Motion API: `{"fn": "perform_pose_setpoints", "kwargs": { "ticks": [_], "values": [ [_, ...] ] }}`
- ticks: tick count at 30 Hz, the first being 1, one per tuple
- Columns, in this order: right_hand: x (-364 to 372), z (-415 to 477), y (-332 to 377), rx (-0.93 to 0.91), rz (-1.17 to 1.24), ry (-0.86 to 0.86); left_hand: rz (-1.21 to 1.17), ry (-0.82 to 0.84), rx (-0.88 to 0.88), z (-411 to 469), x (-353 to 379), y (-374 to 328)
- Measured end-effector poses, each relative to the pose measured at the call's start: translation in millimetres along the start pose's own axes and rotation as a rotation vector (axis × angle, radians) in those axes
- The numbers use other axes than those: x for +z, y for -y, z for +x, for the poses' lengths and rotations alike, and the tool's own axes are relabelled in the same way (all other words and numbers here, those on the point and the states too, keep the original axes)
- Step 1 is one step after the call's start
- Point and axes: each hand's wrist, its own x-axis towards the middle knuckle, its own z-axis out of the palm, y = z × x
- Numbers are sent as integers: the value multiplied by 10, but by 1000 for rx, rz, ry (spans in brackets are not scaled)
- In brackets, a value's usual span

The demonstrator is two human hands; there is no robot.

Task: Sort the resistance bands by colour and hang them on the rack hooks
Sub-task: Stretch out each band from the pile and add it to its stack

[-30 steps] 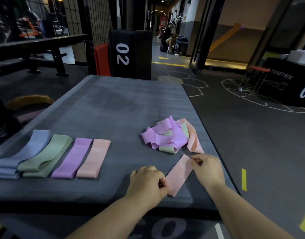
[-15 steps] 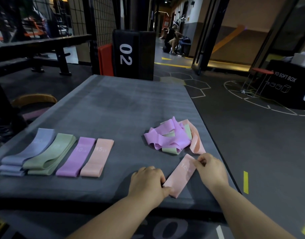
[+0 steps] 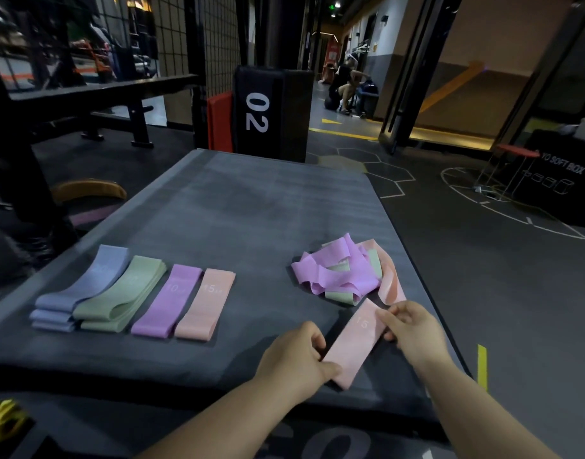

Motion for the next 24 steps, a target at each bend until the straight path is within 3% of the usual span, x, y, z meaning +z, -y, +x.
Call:
{"fn": "perform_pose_setpoints", "kwargs": {
  "ticks": [6, 11, 24],
  "values": [
    [197, -137, 210, -4, 115, 60, -118, 24, -70, -111, -246, 145],
    [510, -199, 579, -30, 48, 126, -275, -27, -178, -220, -487, 415],
    [1844, -133, 1417, -286, -221, 199, -392, -358, -300, -392, -1190, 1043]
  ]
}}
